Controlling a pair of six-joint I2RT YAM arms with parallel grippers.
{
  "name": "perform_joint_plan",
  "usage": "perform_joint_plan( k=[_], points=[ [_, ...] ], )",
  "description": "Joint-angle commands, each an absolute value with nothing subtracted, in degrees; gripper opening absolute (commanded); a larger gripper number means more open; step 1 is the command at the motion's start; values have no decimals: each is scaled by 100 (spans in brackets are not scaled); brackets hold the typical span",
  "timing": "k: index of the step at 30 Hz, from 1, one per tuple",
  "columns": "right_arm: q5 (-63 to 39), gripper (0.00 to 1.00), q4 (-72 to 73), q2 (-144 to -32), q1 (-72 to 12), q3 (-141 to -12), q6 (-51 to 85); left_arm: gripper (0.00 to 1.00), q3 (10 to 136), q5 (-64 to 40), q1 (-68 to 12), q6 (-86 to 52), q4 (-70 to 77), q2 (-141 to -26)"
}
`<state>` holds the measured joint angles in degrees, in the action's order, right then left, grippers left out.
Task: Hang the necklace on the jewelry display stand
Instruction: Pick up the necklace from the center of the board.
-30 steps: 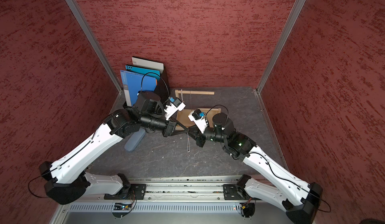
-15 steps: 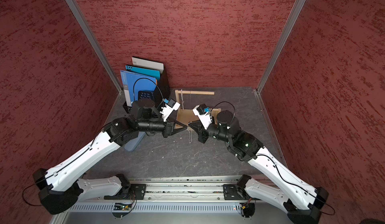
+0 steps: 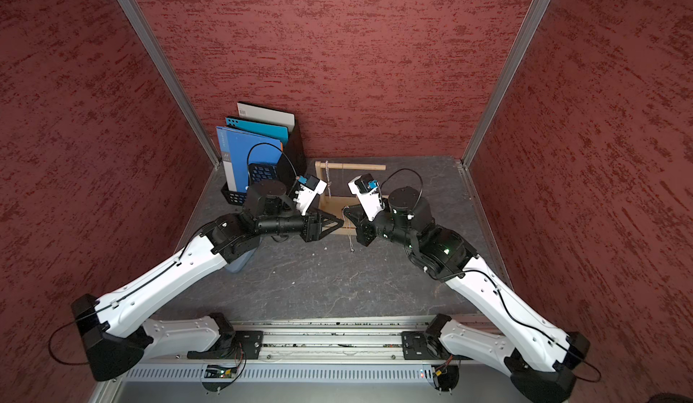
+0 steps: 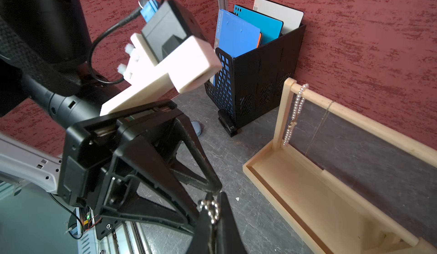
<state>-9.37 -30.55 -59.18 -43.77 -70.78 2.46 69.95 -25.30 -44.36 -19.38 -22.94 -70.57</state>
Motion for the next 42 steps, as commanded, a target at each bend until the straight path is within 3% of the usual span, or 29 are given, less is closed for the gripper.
perform_joint_plan(
  k=[1,8,14,16,23,28,42],
  points=[
    [-798,0,-3241,-5941,-4359,-7275,167,44,6999,-2478,-4530,-1743,-1831,-7168],
    [-714,0,-3323,-5955,-4359,-7348,149,42,7084,-2584,-4566,-1696,-1725,-7374],
    [-697,0,-3313,-5944,-4355,-7308,160,5,7162,-2523,-4568,-1670,-1756,-7361],
    [-686,0,-3305,-5929,-4359,-7283,154,0,7182,-2475,-4562,-1661,-1813,-7314],
    [-347,0,-3305,-5828,-4359,-7141,106,0,7300,-2189,-4557,-1549,-2254,-6986],
    [-338,7,-3288,-5838,-4359,-7073,85,0,7397,-1958,-4558,-1442,-2499,-6787],
    [-114,11,-3182,-6085,-4351,-7014,-123,0,7517,-1661,-4578,-1375,-2452,-6521]
  ],
)
